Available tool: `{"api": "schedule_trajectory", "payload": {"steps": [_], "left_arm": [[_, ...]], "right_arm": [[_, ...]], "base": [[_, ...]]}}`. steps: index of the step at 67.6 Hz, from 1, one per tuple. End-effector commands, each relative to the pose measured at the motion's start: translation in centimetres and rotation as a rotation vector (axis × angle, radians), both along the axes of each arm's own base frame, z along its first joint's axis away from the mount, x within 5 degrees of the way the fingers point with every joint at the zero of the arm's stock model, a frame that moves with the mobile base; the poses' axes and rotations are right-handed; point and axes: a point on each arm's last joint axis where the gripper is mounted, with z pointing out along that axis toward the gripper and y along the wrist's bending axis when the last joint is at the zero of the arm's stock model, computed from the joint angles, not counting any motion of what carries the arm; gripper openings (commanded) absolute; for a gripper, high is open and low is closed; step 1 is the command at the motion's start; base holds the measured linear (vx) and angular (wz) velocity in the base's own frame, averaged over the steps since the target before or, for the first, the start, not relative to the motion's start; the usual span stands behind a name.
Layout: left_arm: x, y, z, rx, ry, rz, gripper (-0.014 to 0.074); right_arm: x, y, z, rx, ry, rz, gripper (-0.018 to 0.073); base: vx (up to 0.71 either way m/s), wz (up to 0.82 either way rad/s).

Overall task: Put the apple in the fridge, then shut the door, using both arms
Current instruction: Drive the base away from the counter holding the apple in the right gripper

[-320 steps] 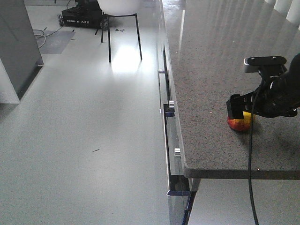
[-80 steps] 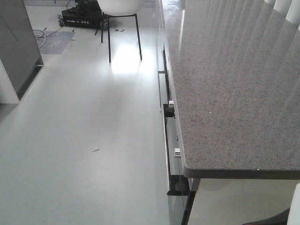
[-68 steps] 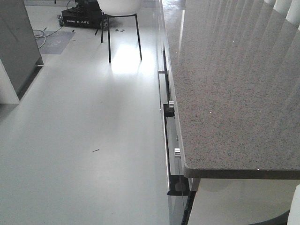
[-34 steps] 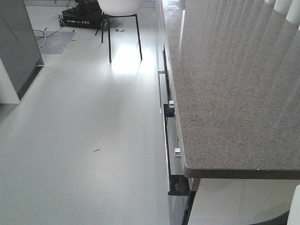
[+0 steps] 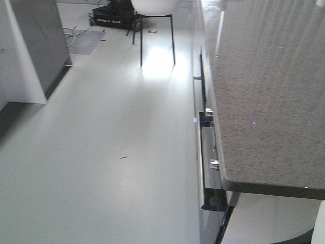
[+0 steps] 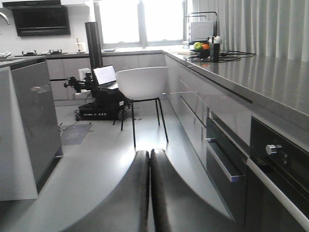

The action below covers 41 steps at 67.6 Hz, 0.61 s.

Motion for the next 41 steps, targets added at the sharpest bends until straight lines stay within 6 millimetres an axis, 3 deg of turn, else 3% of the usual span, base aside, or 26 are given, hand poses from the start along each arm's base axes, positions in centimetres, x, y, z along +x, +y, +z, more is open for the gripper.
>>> {"api": "schedule_trajectory", "payload": {"steps": [1, 41], "left_arm": [[-0.11, 0.01, 0.30, -0.016, -0.072, -0.003, -0.0006], [-0.11, 0.01, 0.30, -0.016, -0.072, -0.003, -0.0006]], "right_arm": [[0.26, 0.27, 1.24, 0.072, -0.050, -0.012, 0.0212], [0.26, 0.27, 1.24, 0.071, -0.052, -0.010, 0.0212]], "base": [[-0.06, 0.31], [-0.09, 0.36]]}}
